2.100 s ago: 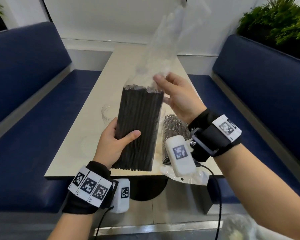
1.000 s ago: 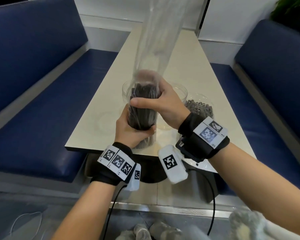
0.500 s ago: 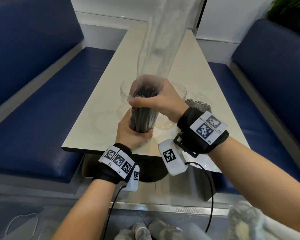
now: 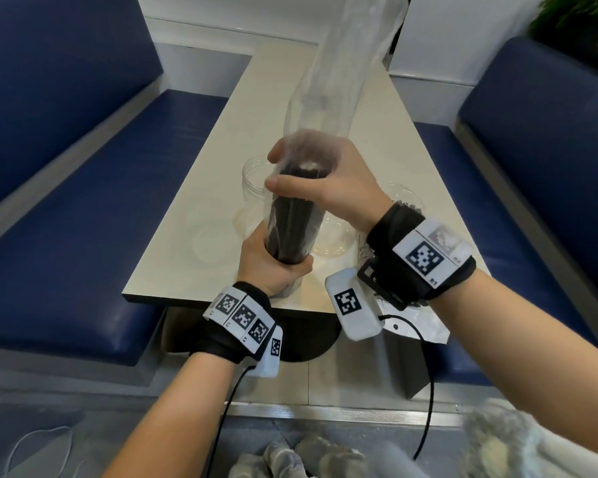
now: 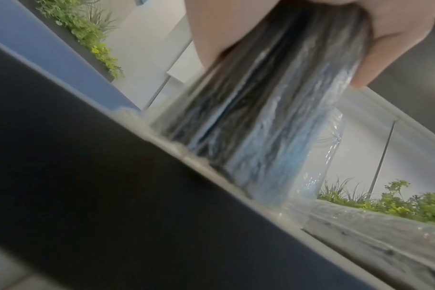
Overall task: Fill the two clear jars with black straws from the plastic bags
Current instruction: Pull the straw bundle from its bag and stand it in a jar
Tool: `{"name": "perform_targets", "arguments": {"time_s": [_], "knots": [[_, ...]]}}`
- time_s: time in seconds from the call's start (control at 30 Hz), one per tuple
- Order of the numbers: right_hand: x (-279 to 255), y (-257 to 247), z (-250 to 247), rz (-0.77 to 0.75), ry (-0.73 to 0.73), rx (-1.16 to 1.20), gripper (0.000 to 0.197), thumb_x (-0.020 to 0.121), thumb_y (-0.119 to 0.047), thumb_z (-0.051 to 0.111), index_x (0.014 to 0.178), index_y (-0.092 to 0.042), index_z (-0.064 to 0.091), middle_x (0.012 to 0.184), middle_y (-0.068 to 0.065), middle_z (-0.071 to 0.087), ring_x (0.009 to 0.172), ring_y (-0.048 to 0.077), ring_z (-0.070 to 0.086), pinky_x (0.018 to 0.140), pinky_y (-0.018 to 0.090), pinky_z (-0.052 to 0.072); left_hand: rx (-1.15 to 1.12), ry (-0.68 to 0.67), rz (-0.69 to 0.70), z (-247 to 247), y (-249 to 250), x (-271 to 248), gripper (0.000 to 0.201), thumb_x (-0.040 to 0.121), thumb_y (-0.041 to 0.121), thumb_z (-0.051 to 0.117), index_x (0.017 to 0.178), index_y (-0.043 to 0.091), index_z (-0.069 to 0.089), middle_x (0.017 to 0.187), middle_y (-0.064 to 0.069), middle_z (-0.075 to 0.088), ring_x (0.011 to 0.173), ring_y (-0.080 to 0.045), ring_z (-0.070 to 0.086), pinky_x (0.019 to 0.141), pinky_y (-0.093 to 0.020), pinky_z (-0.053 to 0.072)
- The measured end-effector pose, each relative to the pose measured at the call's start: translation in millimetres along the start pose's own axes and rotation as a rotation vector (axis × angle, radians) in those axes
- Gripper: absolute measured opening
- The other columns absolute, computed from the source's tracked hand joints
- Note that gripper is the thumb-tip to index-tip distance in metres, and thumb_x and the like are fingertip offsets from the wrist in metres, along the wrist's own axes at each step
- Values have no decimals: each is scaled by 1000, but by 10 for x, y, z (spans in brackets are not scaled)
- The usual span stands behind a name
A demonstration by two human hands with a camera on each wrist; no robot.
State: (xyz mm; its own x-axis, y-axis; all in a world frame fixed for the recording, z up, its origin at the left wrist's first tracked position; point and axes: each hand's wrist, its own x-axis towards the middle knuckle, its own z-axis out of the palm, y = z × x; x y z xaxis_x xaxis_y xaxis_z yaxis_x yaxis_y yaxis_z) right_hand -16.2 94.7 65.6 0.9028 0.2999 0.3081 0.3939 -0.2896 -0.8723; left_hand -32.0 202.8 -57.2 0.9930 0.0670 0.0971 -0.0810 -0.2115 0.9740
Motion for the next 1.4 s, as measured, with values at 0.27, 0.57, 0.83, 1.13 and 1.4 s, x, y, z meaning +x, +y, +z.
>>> {"name": "perform_targets", "arguments": {"time_s": [0.27,0.57,0.83,1.13,1.4], "knots": [[-18,86,8,-17,-59,-29,37,60,-16,77,90,-1,61,81,-8,62,79,7,60,76,17,50,43,32,29,66,-48,-53,74,61,10,86,125,6,48,99,6,51,96,-5,48,64,3,37],[-40,154,-12,-32,-56,-25,35,60,-12,77,91,-5,64,82,-8,64,83,13,62,82,27,52,36,20,5,53,-105,-90,69,63,7,84,123,8,49,87,15,52,91,-8,52,61,5,39],[-52,162,-38,-42,-52,-58,27,60,-15,78,77,-26,61,80,-4,64,81,13,62,82,30,51,-5,14,90,37,226,-17,73,56,17,89,119,16,53,89,22,53,88,3,54,68,6,41],[-59,16,-93,-63,-77,-106,17,63,-17,77,71,-17,62,78,2,64,76,14,61,74,30,51,42,33,93,147,49,-52,61,62,9,83,114,14,52,87,16,55,83,-3,56,68,1,41],[-105,101,-140,-41,-63,-158,22,60,-21,78,76,-24,63,84,5,67,85,26,65,82,47,54,-3,-30,3,126,-70,-157,54,62,12,86,103,18,52,82,12,58,70,3,59,53,-1,43]]}}
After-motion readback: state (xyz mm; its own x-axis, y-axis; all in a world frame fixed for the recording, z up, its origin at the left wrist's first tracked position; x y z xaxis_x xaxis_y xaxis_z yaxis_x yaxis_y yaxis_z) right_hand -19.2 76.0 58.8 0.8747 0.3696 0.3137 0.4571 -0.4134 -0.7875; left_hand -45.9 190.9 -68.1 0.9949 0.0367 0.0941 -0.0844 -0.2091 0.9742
